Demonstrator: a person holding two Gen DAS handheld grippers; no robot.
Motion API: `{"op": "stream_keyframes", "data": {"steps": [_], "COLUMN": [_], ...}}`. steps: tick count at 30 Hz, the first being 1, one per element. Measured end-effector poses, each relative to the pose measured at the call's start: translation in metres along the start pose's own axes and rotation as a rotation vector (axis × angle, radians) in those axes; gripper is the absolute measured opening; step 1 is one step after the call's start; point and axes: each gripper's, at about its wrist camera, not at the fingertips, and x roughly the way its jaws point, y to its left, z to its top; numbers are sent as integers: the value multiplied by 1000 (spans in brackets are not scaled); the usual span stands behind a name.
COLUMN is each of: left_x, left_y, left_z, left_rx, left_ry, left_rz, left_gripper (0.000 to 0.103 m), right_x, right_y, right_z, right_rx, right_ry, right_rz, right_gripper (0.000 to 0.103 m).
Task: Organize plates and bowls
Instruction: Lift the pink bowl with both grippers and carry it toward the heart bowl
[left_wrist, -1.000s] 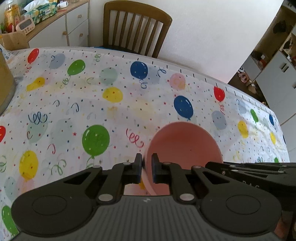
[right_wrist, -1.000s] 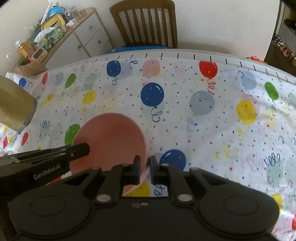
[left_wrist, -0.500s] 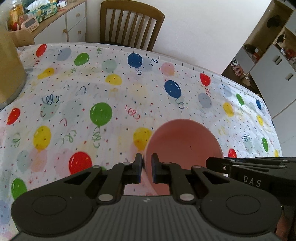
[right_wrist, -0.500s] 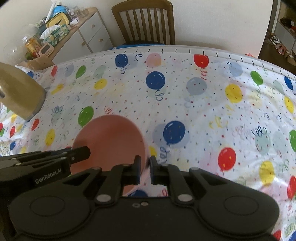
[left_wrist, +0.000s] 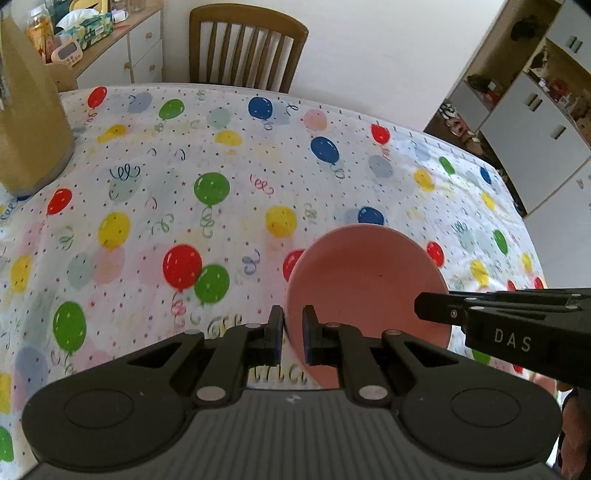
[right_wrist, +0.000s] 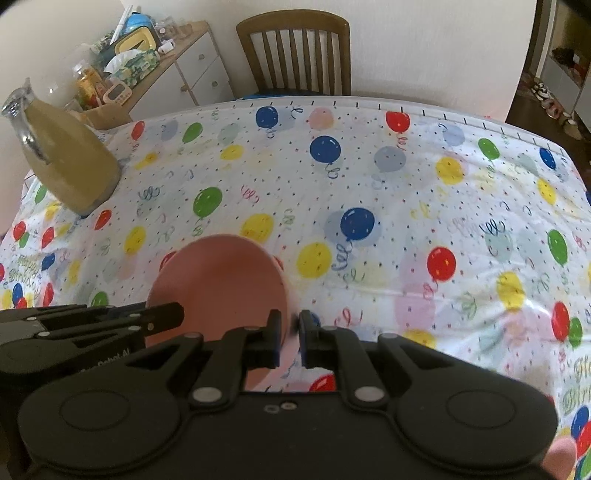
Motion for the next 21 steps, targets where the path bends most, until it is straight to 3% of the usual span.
{"op": "stream_keyframes", "data": {"steps": [21], "left_x": [-81], "left_y": [4], "left_z": [-77], "left_rx": [86], "left_ry": [-22], "left_rz": [-22], "left_gripper": [10], "right_x": [-70], "right_y": [44], "right_z": [-86], "right_rx": [10], "right_ry": [-44], "right_rz": [-28], "right_gripper": [9]}}
